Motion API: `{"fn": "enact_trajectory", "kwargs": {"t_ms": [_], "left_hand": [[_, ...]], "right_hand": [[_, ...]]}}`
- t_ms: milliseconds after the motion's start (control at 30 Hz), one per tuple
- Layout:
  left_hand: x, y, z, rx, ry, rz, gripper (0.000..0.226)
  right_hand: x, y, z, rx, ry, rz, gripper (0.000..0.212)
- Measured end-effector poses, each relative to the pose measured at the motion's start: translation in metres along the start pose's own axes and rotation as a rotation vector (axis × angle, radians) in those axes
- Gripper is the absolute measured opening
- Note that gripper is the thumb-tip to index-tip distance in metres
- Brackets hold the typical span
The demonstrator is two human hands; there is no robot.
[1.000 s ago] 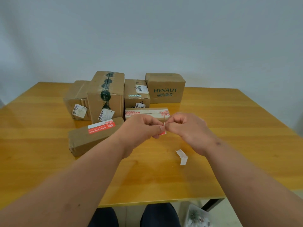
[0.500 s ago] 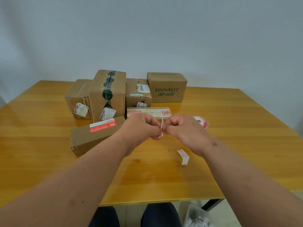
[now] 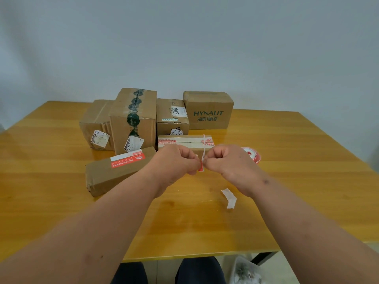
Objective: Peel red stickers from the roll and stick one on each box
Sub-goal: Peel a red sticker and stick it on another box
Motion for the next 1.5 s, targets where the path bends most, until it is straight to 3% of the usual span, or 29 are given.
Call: {"fn": "enact_trajectory", "kwargs": {"t_ms": [367,1133,1333,1500], "left_hand": [[0.003,-0.006,-0.001,-0.018,-0.011,-0.071,0.011],[0.005,-0.004,-0.002,0.056,0.003,-0.106,0.009],[0.005,-0.01,-0.006,0.08,-0.017,-0.159,0.008],[0.003,-0.013,-0.012,0.186,-0.031,-0.214,0.015]], "right_hand": [[-0.003,-0.004,0.007,-0.037,-0.095,-0.015,0.016],[0.001,0.0,0.005,-0.087,-0.1,0.061,0.013],[0.0,0.001,-0.005,-0.199,-0.077,0.118,0.015],[0.003,0.006,-0.023,-0.523,0.035,0.149,0.018]]}}
Point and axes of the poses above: each hand's wrist, its own x-axis towards the middle knuckle, its own z-axis out of the palm, y = z × x, the point moved 5 cm from there along x, towards the middle knuckle
